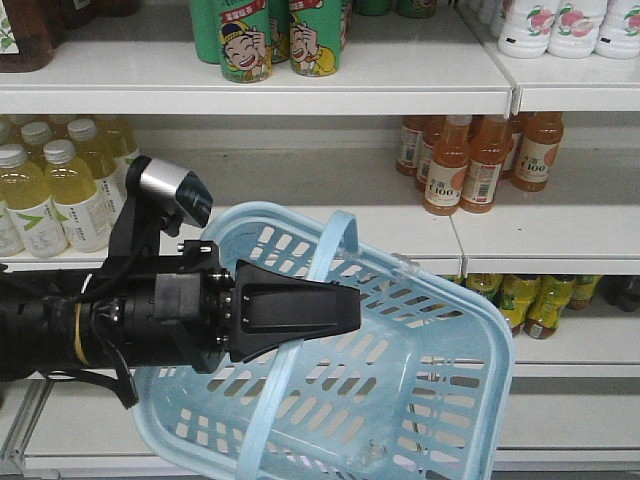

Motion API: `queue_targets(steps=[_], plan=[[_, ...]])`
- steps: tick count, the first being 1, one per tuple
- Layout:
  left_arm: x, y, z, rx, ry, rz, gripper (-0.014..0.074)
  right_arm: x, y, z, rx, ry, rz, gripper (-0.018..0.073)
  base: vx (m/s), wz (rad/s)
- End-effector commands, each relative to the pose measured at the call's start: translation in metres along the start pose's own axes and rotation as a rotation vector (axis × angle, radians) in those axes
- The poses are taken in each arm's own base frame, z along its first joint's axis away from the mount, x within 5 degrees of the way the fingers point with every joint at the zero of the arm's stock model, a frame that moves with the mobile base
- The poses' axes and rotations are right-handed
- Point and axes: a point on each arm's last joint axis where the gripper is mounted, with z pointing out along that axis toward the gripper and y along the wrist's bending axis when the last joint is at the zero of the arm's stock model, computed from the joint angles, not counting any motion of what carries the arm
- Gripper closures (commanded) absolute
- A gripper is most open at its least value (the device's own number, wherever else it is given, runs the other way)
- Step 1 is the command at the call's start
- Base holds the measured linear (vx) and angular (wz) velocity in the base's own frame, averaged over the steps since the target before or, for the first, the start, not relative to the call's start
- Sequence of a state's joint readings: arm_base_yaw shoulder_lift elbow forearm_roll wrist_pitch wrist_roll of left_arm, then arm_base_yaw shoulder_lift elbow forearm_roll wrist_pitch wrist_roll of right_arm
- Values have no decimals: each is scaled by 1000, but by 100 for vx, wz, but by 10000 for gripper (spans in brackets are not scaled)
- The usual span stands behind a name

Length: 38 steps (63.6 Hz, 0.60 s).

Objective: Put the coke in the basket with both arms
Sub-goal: 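Grasp the basket handle with the left gripper and lift it off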

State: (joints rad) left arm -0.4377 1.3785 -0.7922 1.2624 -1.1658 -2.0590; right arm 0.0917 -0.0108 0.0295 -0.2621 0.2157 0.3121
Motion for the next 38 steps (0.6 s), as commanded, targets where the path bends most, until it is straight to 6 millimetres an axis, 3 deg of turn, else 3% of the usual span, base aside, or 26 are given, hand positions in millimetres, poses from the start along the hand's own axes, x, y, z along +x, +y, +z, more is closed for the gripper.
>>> queue_targets(steps=[1,38], plan=[[-2,-33,-3,207,5,40,604,-4,2,-1,-18,-74,-17,564,0,0],[-2,-34,-3,208,5,40,604,-4,2,-1,-18,-74,-17,564,0,0]])
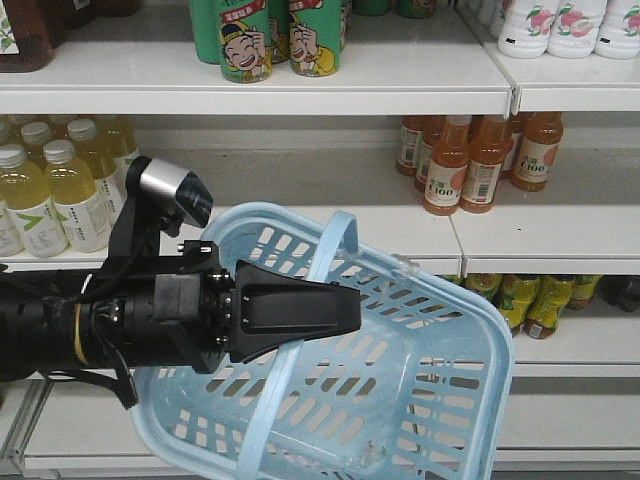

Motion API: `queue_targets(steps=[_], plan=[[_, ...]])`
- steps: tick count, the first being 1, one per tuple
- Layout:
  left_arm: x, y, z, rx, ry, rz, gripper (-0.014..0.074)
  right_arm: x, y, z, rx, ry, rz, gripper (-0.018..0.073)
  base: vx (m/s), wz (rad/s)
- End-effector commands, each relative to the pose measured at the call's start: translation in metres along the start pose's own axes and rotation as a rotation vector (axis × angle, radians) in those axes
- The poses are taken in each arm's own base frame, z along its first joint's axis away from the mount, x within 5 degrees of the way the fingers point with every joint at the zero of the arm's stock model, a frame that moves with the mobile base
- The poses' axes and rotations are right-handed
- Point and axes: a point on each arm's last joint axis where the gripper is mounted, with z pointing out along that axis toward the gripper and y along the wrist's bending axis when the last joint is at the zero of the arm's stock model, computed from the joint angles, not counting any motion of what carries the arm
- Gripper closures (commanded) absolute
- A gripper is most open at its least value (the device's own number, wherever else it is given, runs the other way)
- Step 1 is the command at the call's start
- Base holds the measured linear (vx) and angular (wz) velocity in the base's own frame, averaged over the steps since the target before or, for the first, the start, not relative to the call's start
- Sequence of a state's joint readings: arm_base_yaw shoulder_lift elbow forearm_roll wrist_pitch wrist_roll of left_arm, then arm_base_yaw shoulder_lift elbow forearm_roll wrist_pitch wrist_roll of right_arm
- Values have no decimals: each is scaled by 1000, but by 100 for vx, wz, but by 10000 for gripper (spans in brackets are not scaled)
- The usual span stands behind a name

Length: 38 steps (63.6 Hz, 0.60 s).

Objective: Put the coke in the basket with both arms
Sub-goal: 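Grasp the basket handle with the left gripper and lift it off, then drive the base, carrying the basket in the left gripper, to another shelf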

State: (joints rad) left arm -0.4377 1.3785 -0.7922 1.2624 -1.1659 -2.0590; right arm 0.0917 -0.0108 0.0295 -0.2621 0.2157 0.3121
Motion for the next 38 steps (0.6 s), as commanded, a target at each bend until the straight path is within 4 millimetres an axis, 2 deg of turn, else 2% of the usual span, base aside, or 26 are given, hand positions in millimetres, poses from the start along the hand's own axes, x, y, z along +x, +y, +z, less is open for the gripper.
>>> queue_targets(steps=[1,38], plan=[[-2,-34,-3,207,5,40,604,-4,2,-1,-18,-74,-17,564,0,0],[-2,-34,-3,208,5,40,604,-4,2,-1,-18,-74,-17,564,-1,-7]])
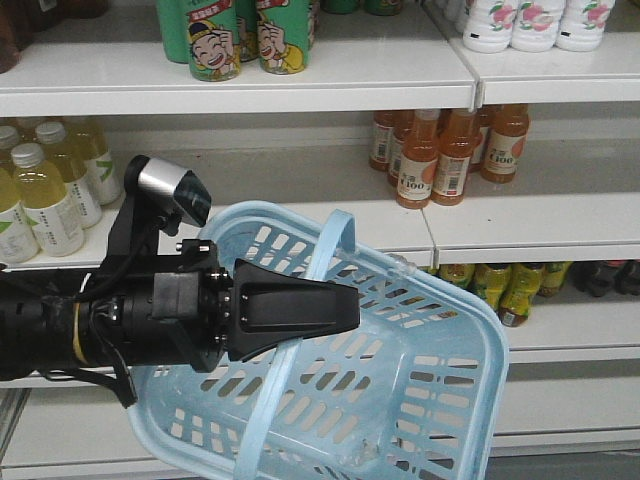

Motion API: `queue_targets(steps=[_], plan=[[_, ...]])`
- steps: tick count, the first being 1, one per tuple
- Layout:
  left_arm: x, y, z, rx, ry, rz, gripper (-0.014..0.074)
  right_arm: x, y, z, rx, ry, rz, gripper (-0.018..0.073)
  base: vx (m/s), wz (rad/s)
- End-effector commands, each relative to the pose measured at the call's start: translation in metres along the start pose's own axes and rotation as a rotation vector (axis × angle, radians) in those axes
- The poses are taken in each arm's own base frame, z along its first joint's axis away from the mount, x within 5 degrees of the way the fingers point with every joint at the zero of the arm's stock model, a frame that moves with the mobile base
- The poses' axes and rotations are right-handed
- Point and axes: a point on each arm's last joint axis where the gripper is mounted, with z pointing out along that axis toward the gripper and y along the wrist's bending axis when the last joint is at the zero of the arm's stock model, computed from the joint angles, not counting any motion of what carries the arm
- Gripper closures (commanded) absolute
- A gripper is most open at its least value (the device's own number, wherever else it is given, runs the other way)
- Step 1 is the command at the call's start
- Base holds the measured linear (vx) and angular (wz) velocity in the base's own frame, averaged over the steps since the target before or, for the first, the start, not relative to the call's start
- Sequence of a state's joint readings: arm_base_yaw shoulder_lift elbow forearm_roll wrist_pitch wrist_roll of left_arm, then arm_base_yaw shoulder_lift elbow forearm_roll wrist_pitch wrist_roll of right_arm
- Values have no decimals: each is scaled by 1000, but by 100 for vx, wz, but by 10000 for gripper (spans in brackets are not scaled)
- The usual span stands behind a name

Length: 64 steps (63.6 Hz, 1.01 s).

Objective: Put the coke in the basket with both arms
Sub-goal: 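Drive the base, carrying the basket in the left gripper, to another shelf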

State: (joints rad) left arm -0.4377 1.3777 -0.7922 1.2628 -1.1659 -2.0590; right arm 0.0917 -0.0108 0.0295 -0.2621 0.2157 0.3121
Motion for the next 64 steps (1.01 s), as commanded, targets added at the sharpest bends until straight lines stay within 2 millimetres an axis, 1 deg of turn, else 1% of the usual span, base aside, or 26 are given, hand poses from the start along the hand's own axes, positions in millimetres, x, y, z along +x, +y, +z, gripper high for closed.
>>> queue_targets(steps=[1,20,64], plan=[[-2,-33,-3,208,5,39,604,-4,2,-1,-18,-74,-17,564,-3,-22],[-2,-34,-3,208,5,40,604,-4,2,-1,-18,-74,-17,564,-2,-33],[-2,-34,-3,208,5,40,603,-4,2,-1,-18,-74,-17,564,-1,-50]])
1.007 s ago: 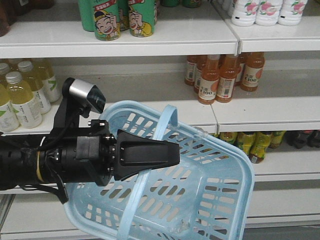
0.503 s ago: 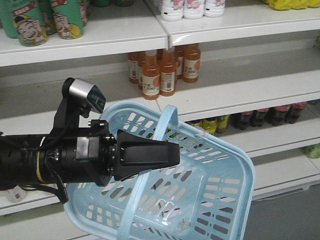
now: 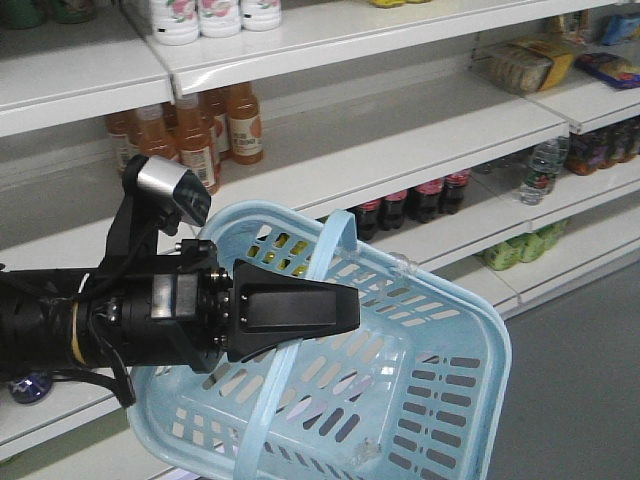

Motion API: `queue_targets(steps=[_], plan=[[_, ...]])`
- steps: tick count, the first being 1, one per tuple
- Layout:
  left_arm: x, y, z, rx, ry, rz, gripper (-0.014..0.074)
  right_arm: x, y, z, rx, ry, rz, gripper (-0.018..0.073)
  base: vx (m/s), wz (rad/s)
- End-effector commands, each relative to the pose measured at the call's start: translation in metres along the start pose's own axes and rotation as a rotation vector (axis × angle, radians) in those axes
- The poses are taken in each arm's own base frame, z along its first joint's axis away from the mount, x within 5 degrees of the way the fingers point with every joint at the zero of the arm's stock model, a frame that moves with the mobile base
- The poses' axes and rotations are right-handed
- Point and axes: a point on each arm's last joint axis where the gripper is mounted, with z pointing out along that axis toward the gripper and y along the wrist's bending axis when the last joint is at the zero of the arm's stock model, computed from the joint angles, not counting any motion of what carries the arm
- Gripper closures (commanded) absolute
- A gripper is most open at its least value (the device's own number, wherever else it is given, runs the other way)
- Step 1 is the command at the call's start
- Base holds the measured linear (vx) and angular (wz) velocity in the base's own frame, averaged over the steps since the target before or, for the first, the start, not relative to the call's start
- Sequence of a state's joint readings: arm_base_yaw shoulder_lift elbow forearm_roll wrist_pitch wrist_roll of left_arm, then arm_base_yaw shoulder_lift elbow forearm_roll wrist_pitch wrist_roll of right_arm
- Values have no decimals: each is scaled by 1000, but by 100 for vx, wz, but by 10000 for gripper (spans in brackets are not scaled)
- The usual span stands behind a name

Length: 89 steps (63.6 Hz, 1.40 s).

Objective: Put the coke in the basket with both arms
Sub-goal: 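Drive the base, carrying the basket in the left gripper, to another shelf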

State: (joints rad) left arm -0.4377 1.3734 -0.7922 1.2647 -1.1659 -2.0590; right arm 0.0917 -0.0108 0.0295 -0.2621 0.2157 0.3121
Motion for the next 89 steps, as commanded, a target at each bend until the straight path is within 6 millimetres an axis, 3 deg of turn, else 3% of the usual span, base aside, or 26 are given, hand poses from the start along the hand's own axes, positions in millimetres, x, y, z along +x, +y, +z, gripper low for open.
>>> queue_targets(steps=[1,89], plan=[[-2,-32,-3,207,4,35,603,-4,2,-1,-18,-74,-17,564,-1,-51],[-2,-32,-3,207,4,35,603,-4,2,-1,-18,-74,-17,564,1,-48]])
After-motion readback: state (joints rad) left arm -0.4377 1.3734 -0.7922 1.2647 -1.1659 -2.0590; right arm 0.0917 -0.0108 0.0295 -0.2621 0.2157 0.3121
